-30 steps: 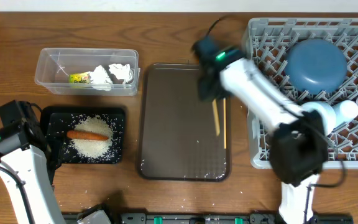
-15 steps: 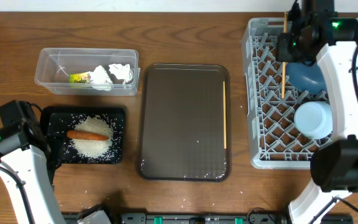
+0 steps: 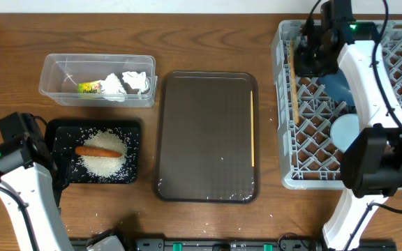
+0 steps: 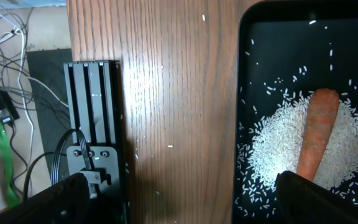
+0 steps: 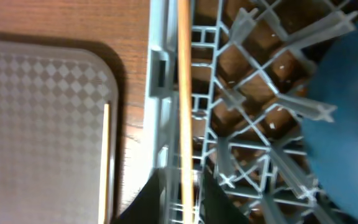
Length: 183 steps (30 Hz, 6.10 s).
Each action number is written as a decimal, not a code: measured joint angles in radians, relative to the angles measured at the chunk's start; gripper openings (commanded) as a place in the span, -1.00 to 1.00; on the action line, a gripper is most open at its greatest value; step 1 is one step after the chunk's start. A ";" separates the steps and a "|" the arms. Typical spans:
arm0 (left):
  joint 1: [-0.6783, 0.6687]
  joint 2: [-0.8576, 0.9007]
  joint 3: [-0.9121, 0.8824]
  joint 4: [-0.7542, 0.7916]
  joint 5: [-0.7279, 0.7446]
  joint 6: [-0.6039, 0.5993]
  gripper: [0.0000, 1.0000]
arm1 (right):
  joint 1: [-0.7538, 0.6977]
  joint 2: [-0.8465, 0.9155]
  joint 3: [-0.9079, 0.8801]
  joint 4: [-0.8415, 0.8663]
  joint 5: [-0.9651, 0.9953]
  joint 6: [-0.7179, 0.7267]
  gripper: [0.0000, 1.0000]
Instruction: Sort waste into correct bins and load items into the dishwasher rack
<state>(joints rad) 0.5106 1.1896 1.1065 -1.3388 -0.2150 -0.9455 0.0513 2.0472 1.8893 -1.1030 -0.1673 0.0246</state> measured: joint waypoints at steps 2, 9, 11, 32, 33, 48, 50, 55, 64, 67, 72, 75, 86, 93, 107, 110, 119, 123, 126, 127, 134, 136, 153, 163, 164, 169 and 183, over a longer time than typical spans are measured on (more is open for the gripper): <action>0.000 0.000 0.000 0.000 0.000 0.000 0.96 | 0.007 0.000 0.000 0.000 -0.002 0.008 0.36; 0.000 0.000 0.000 0.000 0.000 0.000 0.96 | 0.016 0.000 0.000 -0.047 -0.013 0.059 0.15; 0.000 0.000 0.000 0.000 0.000 0.000 0.96 | 0.024 -0.003 0.000 -0.064 -0.013 0.078 0.18; 0.000 0.000 0.000 0.000 0.000 0.000 0.96 | 0.494 -0.116 -0.315 0.101 0.226 0.464 0.90; 0.000 0.000 0.000 0.000 0.000 0.000 0.96 | 0.494 -0.115 -0.335 0.116 0.229 0.472 0.89; 0.000 0.000 0.000 0.000 0.000 0.000 0.96 | 0.491 -0.110 -0.544 0.341 0.217 0.510 0.75; 0.000 0.000 0.000 0.000 0.000 0.000 0.96 | 0.491 -0.101 -0.544 0.349 0.211 0.510 0.76; 0.000 0.000 0.000 0.000 0.000 0.000 0.96 | 0.491 -0.048 -0.544 0.360 0.202 0.510 0.77; 0.000 0.000 0.000 0.000 0.000 0.000 0.96 | 0.491 -0.028 -0.544 0.365 0.197 0.507 0.43; 0.000 0.000 0.000 0.000 0.000 0.000 0.96 | 0.491 -0.027 -0.544 0.366 0.198 0.513 -0.21; 0.000 0.000 0.000 0.000 0.000 0.000 0.96 | 0.503 -0.026 -0.550 0.390 0.212 0.517 -0.29; 0.000 0.000 0.000 0.000 0.000 0.000 0.96 | 0.529 -0.026 -0.552 0.407 0.222 0.517 -0.33; 0.000 0.000 0.000 0.000 0.000 0.000 0.96 | 0.571 -0.026 -0.520 0.336 0.217 0.516 -0.98; 0.000 0.000 0.000 0.000 0.000 0.000 0.96 | 0.433 -0.068 -0.260 0.142 0.209 0.425 -0.98; 0.000 0.000 0.000 0.000 0.000 0.000 0.96 | 0.044 -0.224 -0.035 0.076 0.207 0.151 -0.98; 0.000 0.000 0.000 0.000 0.000 0.000 0.96 | 0.026 -0.160 -0.042 0.085 0.180 0.134 -0.98; 0.000 0.000 0.000 0.000 0.000 0.000 0.96 | 0.038 0.015 -0.053 0.127 0.121 0.122 -0.43; 0.000 0.000 0.000 0.000 0.000 0.000 0.96 | 0.038 0.033 -0.056 0.108 0.117 0.124 0.34; 0.000 0.000 0.000 0.000 0.000 0.000 0.96 | 0.038 0.033 -0.056 0.086 0.117 0.130 0.32; 0.000 0.000 0.000 0.000 0.000 0.000 0.96 | 0.038 0.033 -0.056 0.076 0.117 0.135 0.30; 0.000 0.000 0.000 0.000 0.000 0.000 0.96 | 0.041 -0.052 -0.061 -0.047 0.116 0.195 0.24; 0.000 0.000 0.000 0.000 0.000 0.000 0.96 | 0.050 -0.123 -0.063 -0.085 0.116 0.206 0.22; 0.000 0.000 0.000 0.001 0.000 0.000 0.96 | 0.362 -0.627 -0.182 -0.387 0.280 0.375 0.99; 0.000 0.000 0.000 0.000 0.000 0.000 0.96 | 0.378 -0.797 -0.348 -0.434 0.379 0.491 0.99; 0.000 0.000 0.000 0.000 0.000 0.000 0.96 | 0.378 -0.843 -0.357 -0.436 0.384 0.494 0.99; 0.000 0.000 0.000 0.000 0.000 0.000 0.96 | 0.378 -1.135 -0.449 -0.426 0.397 0.519 0.98; 0.000 0.000 0.000 0.000 0.000 0.000 0.97 | 0.378 -1.440 -0.564 -0.454 0.383 0.549 0.99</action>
<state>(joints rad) 0.5106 1.1896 1.1065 -1.3388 -0.2150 -0.9459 0.4297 0.6067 1.3254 -1.5574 0.2153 0.5739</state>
